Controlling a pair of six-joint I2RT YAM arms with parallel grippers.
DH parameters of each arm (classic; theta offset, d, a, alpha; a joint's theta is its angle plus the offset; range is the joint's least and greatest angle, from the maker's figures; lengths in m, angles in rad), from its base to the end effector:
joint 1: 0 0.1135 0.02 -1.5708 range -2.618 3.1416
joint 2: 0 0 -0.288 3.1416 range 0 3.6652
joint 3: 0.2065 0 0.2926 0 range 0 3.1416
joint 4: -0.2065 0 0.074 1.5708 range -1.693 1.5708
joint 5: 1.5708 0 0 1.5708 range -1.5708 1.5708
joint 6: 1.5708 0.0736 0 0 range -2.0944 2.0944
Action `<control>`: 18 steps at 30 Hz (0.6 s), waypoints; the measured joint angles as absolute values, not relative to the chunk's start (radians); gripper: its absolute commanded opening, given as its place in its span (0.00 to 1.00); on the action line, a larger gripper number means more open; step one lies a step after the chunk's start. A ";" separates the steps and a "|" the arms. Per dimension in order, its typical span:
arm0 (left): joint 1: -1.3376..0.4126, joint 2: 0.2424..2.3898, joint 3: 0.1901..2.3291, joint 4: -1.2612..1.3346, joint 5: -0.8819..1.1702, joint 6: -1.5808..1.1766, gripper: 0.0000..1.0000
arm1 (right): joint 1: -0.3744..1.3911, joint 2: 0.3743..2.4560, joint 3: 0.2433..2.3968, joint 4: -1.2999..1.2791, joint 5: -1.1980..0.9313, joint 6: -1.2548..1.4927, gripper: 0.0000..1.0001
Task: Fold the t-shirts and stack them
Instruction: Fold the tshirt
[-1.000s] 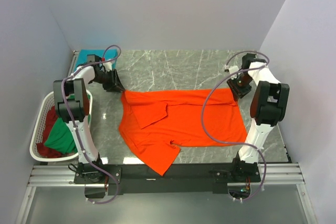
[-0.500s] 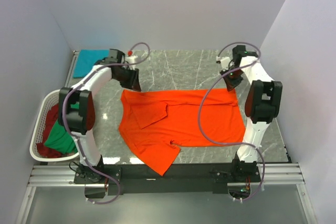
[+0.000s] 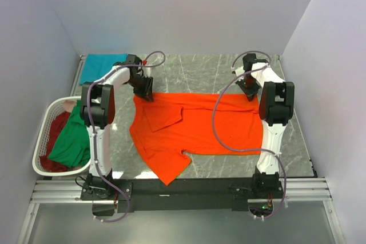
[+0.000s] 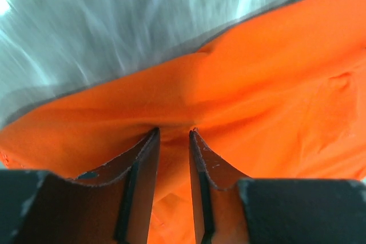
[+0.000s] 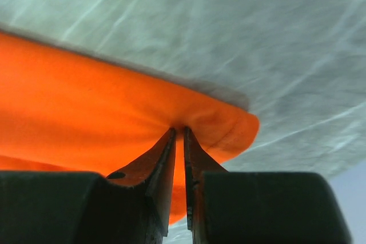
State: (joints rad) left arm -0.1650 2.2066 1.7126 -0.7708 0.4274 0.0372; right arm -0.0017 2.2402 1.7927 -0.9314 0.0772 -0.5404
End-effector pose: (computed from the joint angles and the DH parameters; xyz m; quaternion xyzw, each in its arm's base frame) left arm 0.5021 -0.1145 0.1278 0.1296 0.9576 -0.2187 0.1352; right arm 0.5110 -0.0065 0.1248 -0.2611 0.9598 -0.0626 0.0819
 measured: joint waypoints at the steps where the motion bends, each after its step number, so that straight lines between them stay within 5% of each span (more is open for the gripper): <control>1: -0.164 2.226 1.747 -0.775 0.426 0.038 0.36 | -0.002 2.252 1.811 -0.933 0.092 -0.536 0.18; 6: -0.151 2.217 1.748 -0.764 0.463 0.088 0.47 | -0.002 2.284 1.874 -0.936 0.107 -0.512 0.21; 18: -0.266 1.773 1.392 -0.851 0.469 0.336 0.48 | 0.023 2.144 1.839 -0.999 -0.075 -0.485 0.24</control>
State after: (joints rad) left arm -0.2661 1.7729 1.3918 -0.8509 0.4686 0.3359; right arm 0.0227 2.1437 1.8385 -0.9993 -0.0750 -0.4850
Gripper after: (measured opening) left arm 0.481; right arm 0.239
